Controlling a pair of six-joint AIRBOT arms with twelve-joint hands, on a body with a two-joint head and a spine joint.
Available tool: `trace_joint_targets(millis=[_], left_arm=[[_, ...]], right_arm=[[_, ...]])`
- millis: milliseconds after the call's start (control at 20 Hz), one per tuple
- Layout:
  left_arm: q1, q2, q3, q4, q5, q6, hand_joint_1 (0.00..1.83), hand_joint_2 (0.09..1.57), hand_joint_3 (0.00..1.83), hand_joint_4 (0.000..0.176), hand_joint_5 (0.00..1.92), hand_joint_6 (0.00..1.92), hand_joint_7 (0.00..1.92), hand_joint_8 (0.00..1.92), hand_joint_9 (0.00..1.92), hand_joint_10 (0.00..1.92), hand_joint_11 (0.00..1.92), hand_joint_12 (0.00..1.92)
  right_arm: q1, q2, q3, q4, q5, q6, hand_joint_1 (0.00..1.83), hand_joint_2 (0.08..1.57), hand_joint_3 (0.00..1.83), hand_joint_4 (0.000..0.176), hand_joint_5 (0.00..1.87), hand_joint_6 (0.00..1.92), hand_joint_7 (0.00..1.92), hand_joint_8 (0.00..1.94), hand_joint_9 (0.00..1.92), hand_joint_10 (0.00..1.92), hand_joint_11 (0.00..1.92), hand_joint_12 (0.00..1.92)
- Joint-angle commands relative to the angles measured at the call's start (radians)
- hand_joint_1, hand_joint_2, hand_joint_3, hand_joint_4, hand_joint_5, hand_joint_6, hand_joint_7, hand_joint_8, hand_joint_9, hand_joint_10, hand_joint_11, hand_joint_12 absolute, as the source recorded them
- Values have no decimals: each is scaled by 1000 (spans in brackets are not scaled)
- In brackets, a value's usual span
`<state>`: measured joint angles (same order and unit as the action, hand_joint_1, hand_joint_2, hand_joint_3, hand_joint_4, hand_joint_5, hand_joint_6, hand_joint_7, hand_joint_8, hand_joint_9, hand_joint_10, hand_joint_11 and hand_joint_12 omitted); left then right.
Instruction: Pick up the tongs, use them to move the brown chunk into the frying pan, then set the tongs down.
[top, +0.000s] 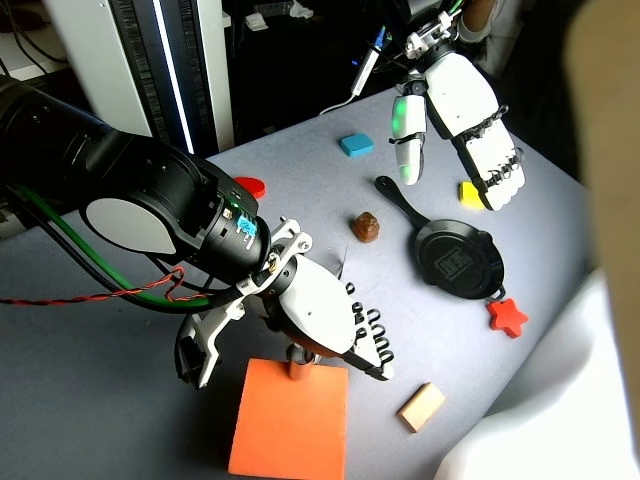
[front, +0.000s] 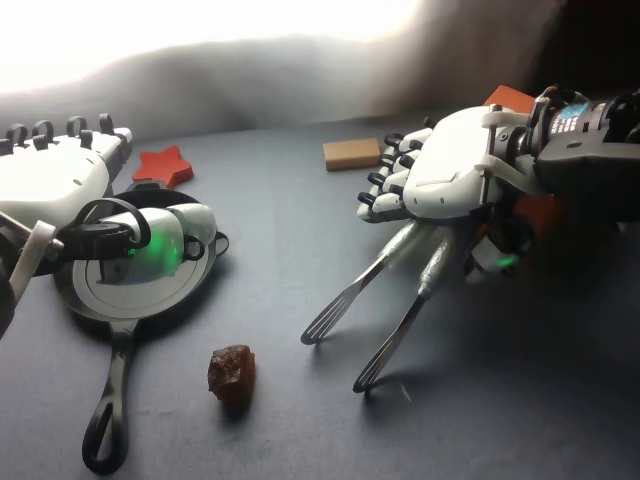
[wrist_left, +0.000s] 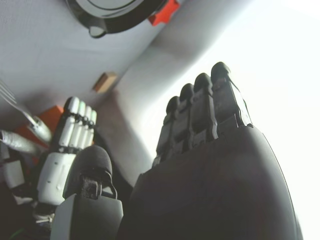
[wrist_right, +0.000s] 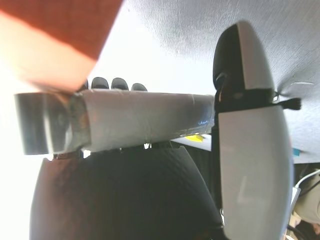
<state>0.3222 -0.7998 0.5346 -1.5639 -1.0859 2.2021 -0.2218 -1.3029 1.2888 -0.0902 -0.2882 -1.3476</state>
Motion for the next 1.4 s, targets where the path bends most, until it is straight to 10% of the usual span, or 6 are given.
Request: trace_joint_targets(millis=[0, 150, 400, 1100, 1350], left_arm=[[-4, 10, -2, 82, -47, 0, 0, 1271, 2, 0, 23, 0, 45, 0, 23, 0, 6, 36], [-4, 10, -6, 82, -64, 0, 9, 1266, 0, 0, 65, 7, 80, 2, 55, 2, 0, 175], [-3, 10, -15, 74, -94, 0, 3, 1276, 2, 0, 27, 0, 37, 0, 5, 0, 0, 41], [1, 10, -34, 17, -155, -1, 6, 1268, 0, 0, 78, 6, 85, 3, 52, 4, 0, 194], [1, 10, -36, 8, -201, -8, 52, 1258, 0, 0, 78, 7, 83, 2, 59, 3, 0, 219]], right_arm=[[-1, 5, 0, -8, 68, -4, 939, 1091, 24, 0, 217, 9, 206, 11, 197, 7, 0, 517], [1, 6, -1, -8, 68, -3, 1040, 1101, 11, 0, 422, 43, 423, 32, 405, 45, 0, 1044], [24, 14, -6, -8, 67, -9, 1056, 1157, 3, 0, 654, 48, 712, 20, 661, 46, 100, 1251], [142, 82, -84, -6, 20, 5, 1109, 1174, 5, 0, 856, 51, 936, 21, 893, 71, 365, 1251], [218, 134, -145, -6, -24, 219, 1025, 1192, 9, 0, 814, 20, 881, 0, 845, 43, 302, 1284]])
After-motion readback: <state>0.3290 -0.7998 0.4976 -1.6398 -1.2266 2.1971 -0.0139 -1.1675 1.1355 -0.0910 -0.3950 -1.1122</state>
